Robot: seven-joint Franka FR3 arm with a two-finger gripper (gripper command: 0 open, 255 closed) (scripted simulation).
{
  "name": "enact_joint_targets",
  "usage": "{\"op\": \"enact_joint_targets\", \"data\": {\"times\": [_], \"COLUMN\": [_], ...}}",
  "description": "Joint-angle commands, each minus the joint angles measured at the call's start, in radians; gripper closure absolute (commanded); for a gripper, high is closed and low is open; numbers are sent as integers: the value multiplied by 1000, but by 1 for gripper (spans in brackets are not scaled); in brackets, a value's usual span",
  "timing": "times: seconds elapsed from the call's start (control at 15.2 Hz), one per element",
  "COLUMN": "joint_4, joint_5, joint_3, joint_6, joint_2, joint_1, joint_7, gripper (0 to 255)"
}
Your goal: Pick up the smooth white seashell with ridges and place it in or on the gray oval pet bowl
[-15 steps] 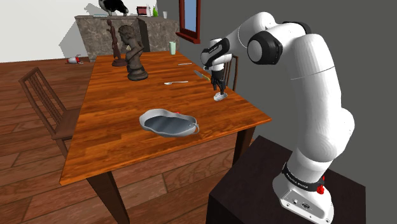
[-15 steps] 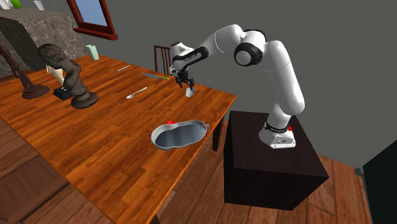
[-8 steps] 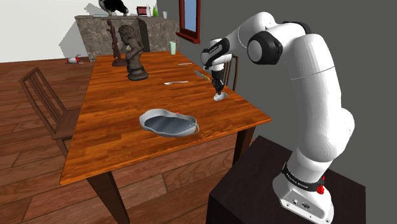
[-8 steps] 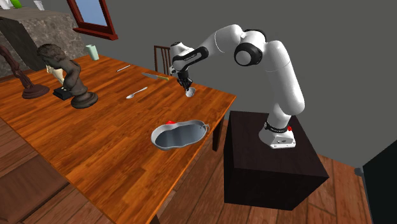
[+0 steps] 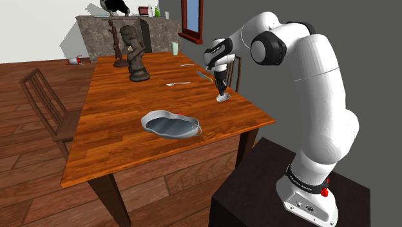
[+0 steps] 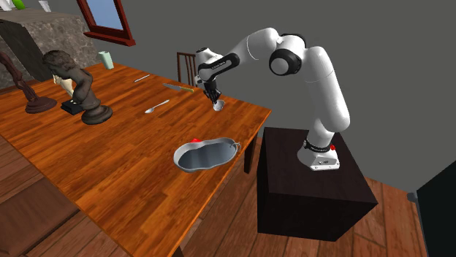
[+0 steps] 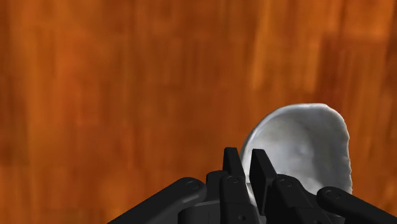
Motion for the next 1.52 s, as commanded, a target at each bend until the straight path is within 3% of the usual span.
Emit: {"op": "enact_joint_targets", "data": {"times": [0.0, 1.45], "joint_4": [7, 186], "joint_5": [-3, -28], "joint_3": [-2, -20], "joint_6": [-15, -269], "joint_2": [-9, -88], "joint_1": [1, 0], "joint_7": [0, -4], "gripper": [255, 255]}}
